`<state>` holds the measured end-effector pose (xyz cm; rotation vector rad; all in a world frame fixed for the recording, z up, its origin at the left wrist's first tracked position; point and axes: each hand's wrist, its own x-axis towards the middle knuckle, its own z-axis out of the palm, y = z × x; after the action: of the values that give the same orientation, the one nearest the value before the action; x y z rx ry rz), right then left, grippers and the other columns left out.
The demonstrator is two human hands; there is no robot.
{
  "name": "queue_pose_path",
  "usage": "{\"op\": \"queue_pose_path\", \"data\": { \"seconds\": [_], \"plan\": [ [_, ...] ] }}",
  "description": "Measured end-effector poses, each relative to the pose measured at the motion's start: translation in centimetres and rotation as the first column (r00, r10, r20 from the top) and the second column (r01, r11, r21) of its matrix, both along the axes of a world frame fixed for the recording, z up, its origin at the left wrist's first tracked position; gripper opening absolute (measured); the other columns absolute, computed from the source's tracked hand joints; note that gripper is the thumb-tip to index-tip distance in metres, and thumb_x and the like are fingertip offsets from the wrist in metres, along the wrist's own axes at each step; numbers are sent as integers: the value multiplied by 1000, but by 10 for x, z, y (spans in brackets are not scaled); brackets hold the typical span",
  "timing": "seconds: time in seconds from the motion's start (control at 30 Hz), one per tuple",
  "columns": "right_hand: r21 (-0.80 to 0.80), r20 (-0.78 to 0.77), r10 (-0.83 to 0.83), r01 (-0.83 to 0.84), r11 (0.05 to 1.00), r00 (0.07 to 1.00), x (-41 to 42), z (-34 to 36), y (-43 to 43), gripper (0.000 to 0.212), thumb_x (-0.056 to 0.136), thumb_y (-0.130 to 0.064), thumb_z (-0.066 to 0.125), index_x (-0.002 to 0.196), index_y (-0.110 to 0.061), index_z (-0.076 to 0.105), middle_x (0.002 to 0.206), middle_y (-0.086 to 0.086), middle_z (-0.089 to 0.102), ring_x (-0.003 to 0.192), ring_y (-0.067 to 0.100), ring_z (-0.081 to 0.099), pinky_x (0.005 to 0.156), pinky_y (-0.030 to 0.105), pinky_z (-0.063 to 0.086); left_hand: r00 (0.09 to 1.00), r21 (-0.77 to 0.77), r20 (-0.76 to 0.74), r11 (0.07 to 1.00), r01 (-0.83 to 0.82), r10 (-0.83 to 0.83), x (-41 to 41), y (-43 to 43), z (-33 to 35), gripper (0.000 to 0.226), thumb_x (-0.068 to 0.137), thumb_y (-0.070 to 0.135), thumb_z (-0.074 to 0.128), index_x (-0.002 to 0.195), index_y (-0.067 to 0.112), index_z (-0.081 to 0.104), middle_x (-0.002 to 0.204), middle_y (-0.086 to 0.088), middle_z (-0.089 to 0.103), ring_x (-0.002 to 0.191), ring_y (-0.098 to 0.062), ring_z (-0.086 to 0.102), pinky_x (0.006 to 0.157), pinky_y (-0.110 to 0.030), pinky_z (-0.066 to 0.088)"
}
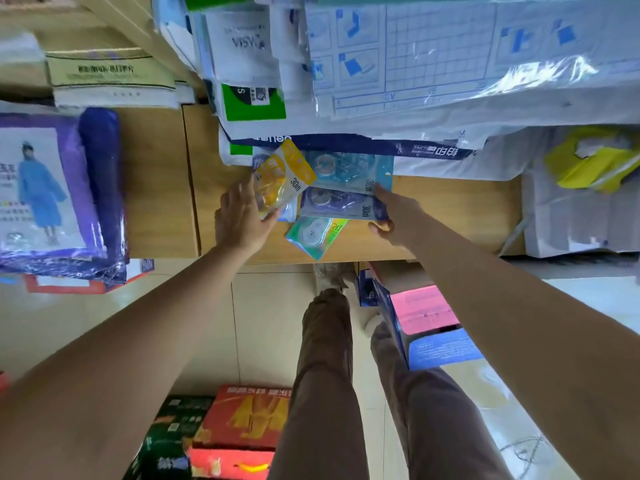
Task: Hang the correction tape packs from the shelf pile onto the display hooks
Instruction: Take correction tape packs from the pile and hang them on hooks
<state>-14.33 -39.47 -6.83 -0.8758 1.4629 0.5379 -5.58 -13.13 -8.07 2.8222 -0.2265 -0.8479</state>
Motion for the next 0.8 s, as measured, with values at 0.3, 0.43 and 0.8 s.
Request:
{"op": "queue_pose_path", "data": {
  "seconds": [0.3,0.43,0.8],
  "plan": [
    [-13,38,-146,147,989,989,-42,6,-26,25,92,-31,68,112,-17,63,104,5,73,93,23,71,68,37,59,990,98,11,985,-140,139,-10,7,6,89,57,64,86,117,9,51,120,-17,55,112,-40,55,82,-48,49],
    [-41,12,-294,295,955,956,-72,12,-51,17,88,-29,74,97,-17,65,87,3,70,78,17,62,60,29,52,945,87,-42,943,-320,324,-26,0,23,82,60,69,83,109,15,47,109,-11,68,101,-36,66,73,-39,45],
    [95,101,-667,660,745,739,-83,13,-28,30,88,-2,67,117,-9,62,112,7,68,108,22,65,98,38,53,883,-140,-245,886,-441,401,-92,-33,37,72,68,59,84,119,18,54,115,-4,68,108,-32,64,82,-41,52]
  ]
}}
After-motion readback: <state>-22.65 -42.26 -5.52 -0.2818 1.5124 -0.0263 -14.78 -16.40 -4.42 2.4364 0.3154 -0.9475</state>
